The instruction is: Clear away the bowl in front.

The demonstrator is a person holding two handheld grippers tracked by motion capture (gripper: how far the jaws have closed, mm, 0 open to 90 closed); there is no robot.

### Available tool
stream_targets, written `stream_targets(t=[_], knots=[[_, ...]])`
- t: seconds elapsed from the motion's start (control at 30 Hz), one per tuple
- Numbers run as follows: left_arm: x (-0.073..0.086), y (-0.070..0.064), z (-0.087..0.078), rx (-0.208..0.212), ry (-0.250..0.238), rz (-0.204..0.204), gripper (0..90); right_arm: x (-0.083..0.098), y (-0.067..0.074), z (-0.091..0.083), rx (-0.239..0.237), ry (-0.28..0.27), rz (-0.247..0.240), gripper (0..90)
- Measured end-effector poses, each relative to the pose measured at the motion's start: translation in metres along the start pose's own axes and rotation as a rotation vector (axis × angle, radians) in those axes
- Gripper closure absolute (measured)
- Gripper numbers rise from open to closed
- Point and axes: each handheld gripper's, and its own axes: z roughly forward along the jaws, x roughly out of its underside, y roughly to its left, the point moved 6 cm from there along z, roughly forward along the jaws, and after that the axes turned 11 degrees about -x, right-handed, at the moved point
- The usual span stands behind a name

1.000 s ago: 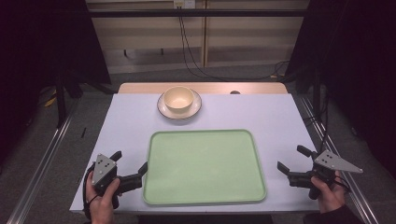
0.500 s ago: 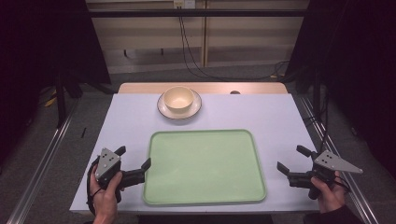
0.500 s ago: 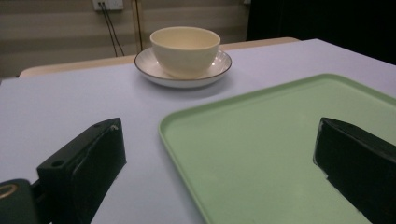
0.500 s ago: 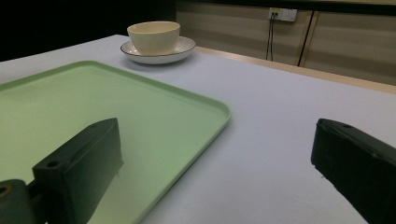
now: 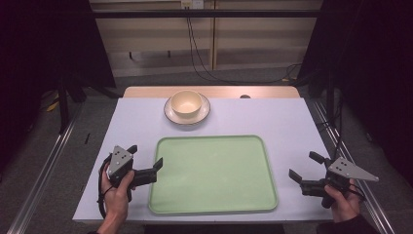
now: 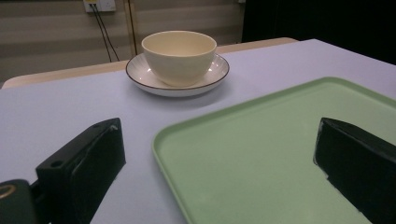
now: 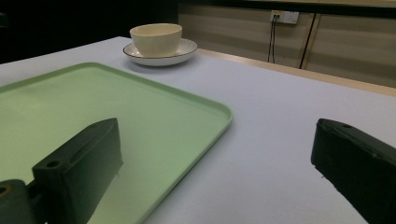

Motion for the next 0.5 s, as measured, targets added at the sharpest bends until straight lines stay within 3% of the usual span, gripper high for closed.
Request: stream_targets(t=[0.17,0.33,0.37,0.5], knots=[[-0.002,0.000,0.006,0.014,0.012,0.010,1.8,0.000,0.000,0.000,0.000,-0.001,0.000,1.5],[-0.008,-0.005,0.009,0.071,0.038,0.007,3.6,0.000,0.000,0.000,0.000,-0.001,-0.003,1.5],[-0.013,-0.006,0.010,0.063,0.027,0.026,3.6,0.000,0.000,0.000,-0.001,-0.001,-0.004,1.5],[-0.022,-0.006,0.012,0.076,0.014,0.028,2.7,0.000,0.000,0.000,-0.002,-0.002,-0.002,1.5]])
